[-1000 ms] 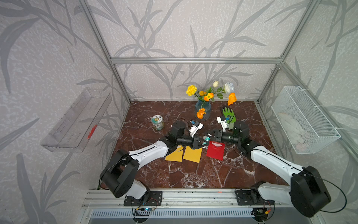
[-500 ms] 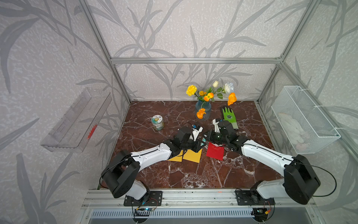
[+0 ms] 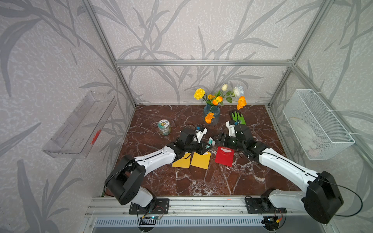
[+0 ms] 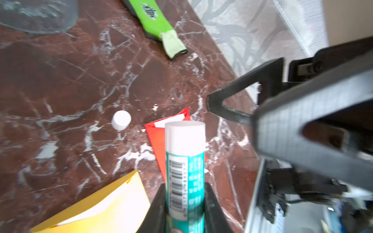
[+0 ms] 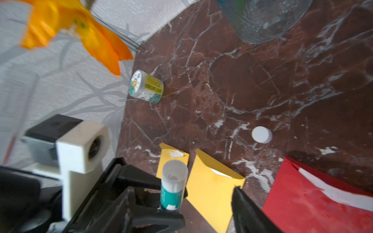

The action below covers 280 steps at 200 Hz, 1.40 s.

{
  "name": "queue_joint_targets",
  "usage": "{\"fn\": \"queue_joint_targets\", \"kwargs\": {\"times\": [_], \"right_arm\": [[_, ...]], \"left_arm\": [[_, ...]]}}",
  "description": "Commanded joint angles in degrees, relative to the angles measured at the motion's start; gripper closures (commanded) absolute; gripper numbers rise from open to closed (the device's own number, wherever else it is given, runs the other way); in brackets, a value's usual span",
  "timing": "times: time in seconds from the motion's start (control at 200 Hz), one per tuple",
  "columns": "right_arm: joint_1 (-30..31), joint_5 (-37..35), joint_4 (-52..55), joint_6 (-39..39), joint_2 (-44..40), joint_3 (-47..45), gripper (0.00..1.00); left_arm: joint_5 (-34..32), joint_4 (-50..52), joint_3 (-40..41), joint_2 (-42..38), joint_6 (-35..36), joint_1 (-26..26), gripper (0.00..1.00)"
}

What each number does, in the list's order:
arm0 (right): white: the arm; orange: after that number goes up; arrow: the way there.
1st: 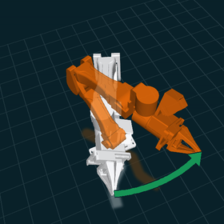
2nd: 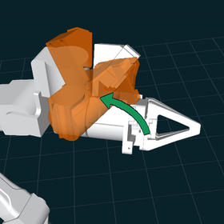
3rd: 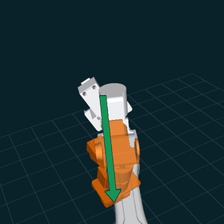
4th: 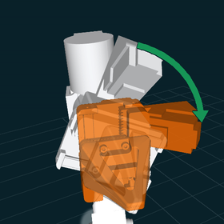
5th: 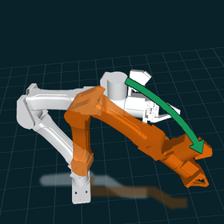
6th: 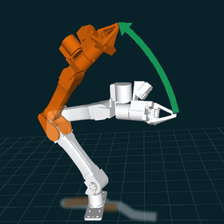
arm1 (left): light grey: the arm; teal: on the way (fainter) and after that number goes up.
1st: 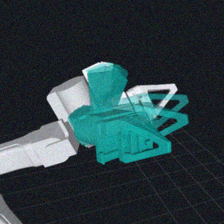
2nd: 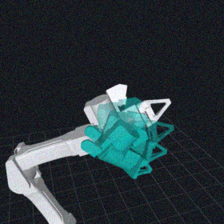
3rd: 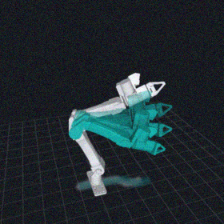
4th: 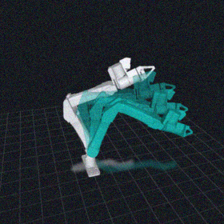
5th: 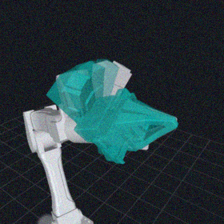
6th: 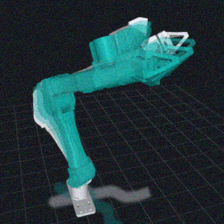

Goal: Seal the envelope with a glue stick
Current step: Unscrew the glue stick.

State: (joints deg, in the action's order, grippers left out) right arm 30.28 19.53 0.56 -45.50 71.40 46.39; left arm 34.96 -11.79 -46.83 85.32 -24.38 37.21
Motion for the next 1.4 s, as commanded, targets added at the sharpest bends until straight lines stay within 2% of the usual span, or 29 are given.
{"fn": "queue_joint_targets", "kwargs": {"times": [0.0,0.115,0.235,0.365,0.47,0.655,0.73,0.83,0.925,1.0,1.14,1.3,1.35,1.395], "right_arm": [[-2.6,12.1,-6.0,1.8,-2.9,-3.0,0.17],[-5.5,17.9,-16.0,-2.5,-4.0,-7.4,0.17],[-5.7,21.7,-21.2,-4.7,-3.0,-7.9,0.23],[-5.6,24.4,-25.6,-6.8,-1.3,-8.0,0.38],[-5.6,25.6,-26.4,-7.3,-0.1,-7.6,0.54],[-5.6,25.3,-26.6,-7.5,0.5,-8.0,0.78],[-5.6,24.8,-25.8,-7.5,0.6,-7.9,0.87],[-5.6,23.0,-23.1,-6.6,0.8,-7.5,0.92],[-5.2,18.1,-16.7,-4.8,1.2,-6.1,0.98],[-4.2,11.4,-10.1,-3.7,2.0,-4.5,1.0],[0.7,-8.2,4.0,-2.6,5.0,0.6,1.0],[9.2,-32.4,15.9,-6.3,9.2,7.9,1.0],[10.6,-35.5,18.3,-6.7,10.3,10.4,1.0],[10.9,-35.1,18.4,-6.2,10.7,11.5,1.0]], "left_arm": [[11.7,-6.9,0.9,-3.0,-3.9,-0.7,1.0],[15.3,-7.4,0.6,-3.2,-4.7,-0.8,1.0],[18.3,-10.6,1.2,-3.1,-6.7,-0.9,1.0],[18.7,-11.2,1.4,-2.8,-7.5,-0.8,1.0],[18.3,-11.5,1.5,-2.7,-7.7,-0.8,1.0],[17.8,-11.2,1.4,-2.5,-7.5,-0.8,1.0],[17.7,-10.7,1.3,-2.4,-7.0,-0.8,1.0],[16.7,-8.6,1.1,-2.5,-5.5,-0.8,1.0],[12.1,-3.3,0.3,-3.1,-1.5,-0.2,1.0],[5.3,0.5,-0.1,-3.8,1.7,0.8,1.0],[-8.9,3.5,-0.2,-3.8,4.2,2.9,1.0],[-23.8,4.6,-0.6,-1.7,1.4,3.8,1.0],[-25.7,5.9,-1.4,-0.8,1.8,3.8,1.0],[-25.7,7.5,-2.4,-0.1,2.4,3.9,1.0]]}}
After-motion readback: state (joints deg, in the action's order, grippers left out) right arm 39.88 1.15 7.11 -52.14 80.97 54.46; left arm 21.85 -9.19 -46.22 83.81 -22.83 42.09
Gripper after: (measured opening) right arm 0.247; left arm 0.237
